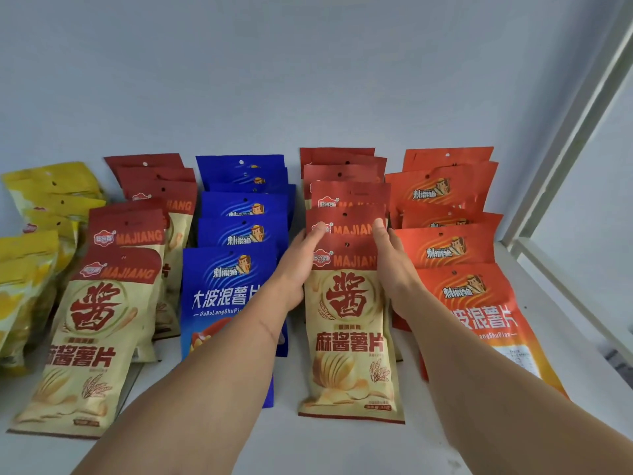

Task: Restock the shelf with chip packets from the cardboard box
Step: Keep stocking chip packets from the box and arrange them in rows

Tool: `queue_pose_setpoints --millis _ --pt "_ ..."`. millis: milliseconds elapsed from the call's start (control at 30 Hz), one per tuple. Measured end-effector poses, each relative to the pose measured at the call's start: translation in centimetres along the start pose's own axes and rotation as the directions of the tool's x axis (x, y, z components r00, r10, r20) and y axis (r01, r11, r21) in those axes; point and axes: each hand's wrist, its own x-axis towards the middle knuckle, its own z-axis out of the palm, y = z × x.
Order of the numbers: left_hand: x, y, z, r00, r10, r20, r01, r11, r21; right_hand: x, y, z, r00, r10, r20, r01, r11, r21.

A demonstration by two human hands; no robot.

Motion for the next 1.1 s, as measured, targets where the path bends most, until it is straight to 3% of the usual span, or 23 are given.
queue_pose_setpoints --millis 133,233,300,367,433,533,600,767,867,1100 --pt "-0.2 0.5 0.3 0.999 0.014 -0.030 -0.010 0.994 0.106 0.5 -0.4 0.2 1.000 0.008 0.014 -0.007 0.999 -0.035" --pt "-0.8 0.6 0.6 0.971 0.172 -0.164 -0.115 0.944 0.309 0.7 -1.1 0.4 0.998 -0.057 -0.019 0.055 0.993 -0.108" --pt "-2.3 0.3 1.3 0.906 0.352 -0.236 -0.197 0.843 0.501 1.1 -1.9 0.6 0.986 -0.160 -0.056 0.145 0.967 -0.208" --pt "-4.5 -0.7 2.2 0.813 0.554 -0.178 -0.285 0.646 0.708 1.7 -2.8 0.8 0.968 -0.244 -0.059 0.212 0.920 -0.329" --pt "-7.0 -2.7 2.8 0.772 0.635 -0.011 -0.305 0.386 0.871 2.5 -3.8 0.8 0.953 -0.302 -0.030 0.253 0.845 -0.471" --pt "-10.3 -6.8 3.0 0.751 0.581 0.313 -0.337 -0.069 0.939 3.8 -5.3 0.9 0.922 -0.384 0.055 0.309 0.640 -0.703" --pt "-11.5 -9.4 2.8 0.758 0.495 0.424 -0.352 -0.237 0.906 4.7 -6.1 1.0 0.902 -0.421 0.092 0.311 0.488 -0.815" --pt "-10.7 -11.0 2.0 0.761 0.451 0.466 -0.349 -0.322 0.880 6.5 -6.3 1.4 0.880 -0.433 0.196 0.336 0.276 -0.900" --pt "-10.2 -10.9 1.7 0.790 0.408 0.457 -0.356 -0.302 0.885 6.9 -5.1 1.7 0.896 -0.393 0.209 0.322 0.249 -0.914" --pt "-9.3 -11.7 1.4 0.767 0.440 0.468 -0.381 -0.275 0.883 7.3 -3.9 2.1 0.910 -0.358 0.207 0.301 0.233 -0.925"
